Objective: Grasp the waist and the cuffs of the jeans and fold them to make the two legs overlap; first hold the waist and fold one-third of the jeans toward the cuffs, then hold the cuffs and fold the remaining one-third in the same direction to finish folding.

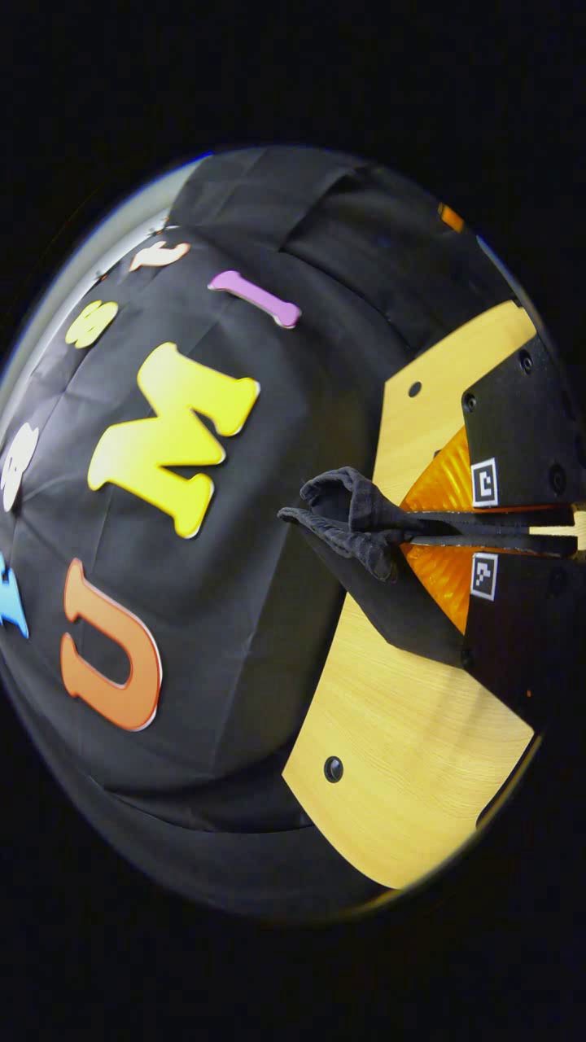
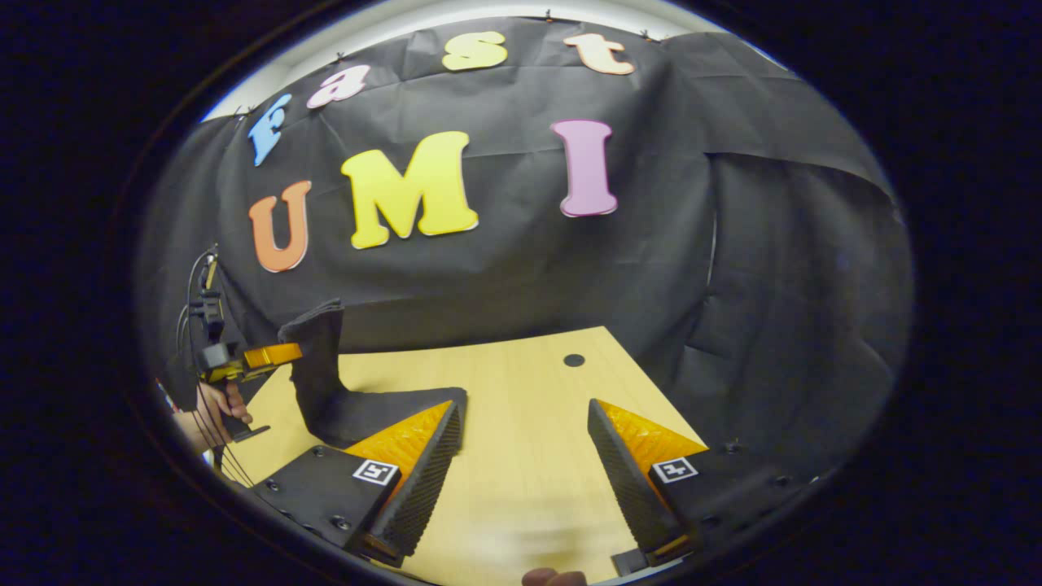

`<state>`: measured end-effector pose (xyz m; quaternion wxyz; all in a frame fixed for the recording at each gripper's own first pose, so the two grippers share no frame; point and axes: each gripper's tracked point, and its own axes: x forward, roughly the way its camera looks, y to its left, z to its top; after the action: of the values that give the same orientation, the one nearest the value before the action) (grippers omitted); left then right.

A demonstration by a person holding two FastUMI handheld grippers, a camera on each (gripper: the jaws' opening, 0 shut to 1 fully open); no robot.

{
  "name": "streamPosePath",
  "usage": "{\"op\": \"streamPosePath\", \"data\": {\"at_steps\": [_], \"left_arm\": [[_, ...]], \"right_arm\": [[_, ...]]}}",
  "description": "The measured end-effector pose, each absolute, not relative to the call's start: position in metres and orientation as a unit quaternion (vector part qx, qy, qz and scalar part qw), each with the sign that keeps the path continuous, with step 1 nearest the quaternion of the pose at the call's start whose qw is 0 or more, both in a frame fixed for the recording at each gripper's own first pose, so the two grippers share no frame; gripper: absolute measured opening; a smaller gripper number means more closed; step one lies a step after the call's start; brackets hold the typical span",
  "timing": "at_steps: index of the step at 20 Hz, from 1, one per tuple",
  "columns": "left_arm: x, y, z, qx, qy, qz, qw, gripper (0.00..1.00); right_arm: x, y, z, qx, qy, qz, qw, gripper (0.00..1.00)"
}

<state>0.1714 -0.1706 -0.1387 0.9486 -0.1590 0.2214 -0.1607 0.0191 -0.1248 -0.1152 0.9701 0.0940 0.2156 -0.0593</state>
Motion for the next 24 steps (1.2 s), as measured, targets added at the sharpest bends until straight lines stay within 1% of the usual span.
{"op": "streamPosePath", "data": {"at_steps": [3, 4, 8, 9, 10, 11, 12, 15, 17, 18, 19, 20, 21, 22, 23, 24], "left_arm": [[0.158, -0.213, -0.182, -0.073, 0.235, -0.174, 0.954, 0.07], [0.154, -0.228, -0.2, -0.043, 0.238, -0.181, 0.953, 0.07], [0.145, -0.265, -0.255, 0.04, 0.267, -0.181, 0.946, 0.07], [0.143, -0.268, -0.267, 0.051, 0.272, -0.175, 0.945, 0.07], [0.142, -0.271, -0.276, 0.057, 0.274, -0.172, 0.944, 0.07], [0.14, -0.273, -0.283, 0.063, 0.275, -0.168, 0.945, 0.07], [0.139, -0.273, -0.286, 0.072, 0.275, -0.164, 0.945, 0.07], [0.138, -0.275, -0.293, 0.115, 0.28, -0.156, 0.94, 0.08], [0.136, -0.276, -0.291, 0.134, 0.283, -0.153, 0.937, 0.13], [0.136, -0.277, -0.287, 0.134, 0.28, -0.153, 0.938, 0.18], [0.135, -0.278, -0.284, 0.128, 0.282, -0.154, 0.938, 0.2], [0.132, -0.278, -0.283, 0.124, 0.285, -0.151, 0.938, 0.41], [0.13, -0.28, -0.279, 0.114, 0.287, -0.152, 0.939, 0.36], [0.126, -0.283, -0.275, 0.097, 0.286, -0.159, 0.94, 0.44], [0.123, -0.287, -0.268, 0.083, 0.279, -0.162, 0.943, 0.58], [0.122, -0.288, -0.258, 0.074, 0.272, -0.161, 0.946, 0.72]], "right_arm": [[0.009, -0.158, -0.139, 0.118, 0.231, -0.079, 0.963, 1.0], [0.006, -0.167, -0.149, 0.123, 0.241, -0.082, 0.959, 0.97], [0.005, -0.196, -0.174, 0.13, 0.271, -0.094, 0.949, 0.98], [0.006, -0.201, -0.175, 0.132, 0.272, -0.097, 0.948, 0.94], [0.006, -0.204, -0.177, 0.132, 0.274, -0.099, 0.948, 0.99], [0.007, -0.206, -0.179, 0.132, 0.276, -0.098, 0.947, 0.99], [0.008, -0.207, -0.181, 0.13, 0.279, -0.096, 0.947, 0.94], [0.01, -0.203, -0.184, 0.129, 0.286, -0.08, 0.946, 0.94], [0.017, -0.199, -0.185, 0.131, 0.287, -0.065, 0.947, 0.94], [0.026, -0.193, -0.186, 0.13, 0.286, -0.058, 0.948, 0.99], [0.035, -0.185, -0.184, 0.128, 0.285, -0.05, 0.949, 0.99], [0.044, -0.179, -0.184, 0.125, 0.283, -0.041, 0.95, 0.94], [0.049, -0.175, -0.182, 0.12, 0.282, -0.033, 0.951, 0.94], [0.05, -0.173, -0.183, 0.113, 0.281, -0.024, 0.953, 0.94], [0.052, -0.169, -0.18, 0.109, 0.28, -0.016, 0.954, 0.94], [0.054, -0.165, -0.176, 0.108, 0.278, -0.006, 0.955, 0.99]]}}
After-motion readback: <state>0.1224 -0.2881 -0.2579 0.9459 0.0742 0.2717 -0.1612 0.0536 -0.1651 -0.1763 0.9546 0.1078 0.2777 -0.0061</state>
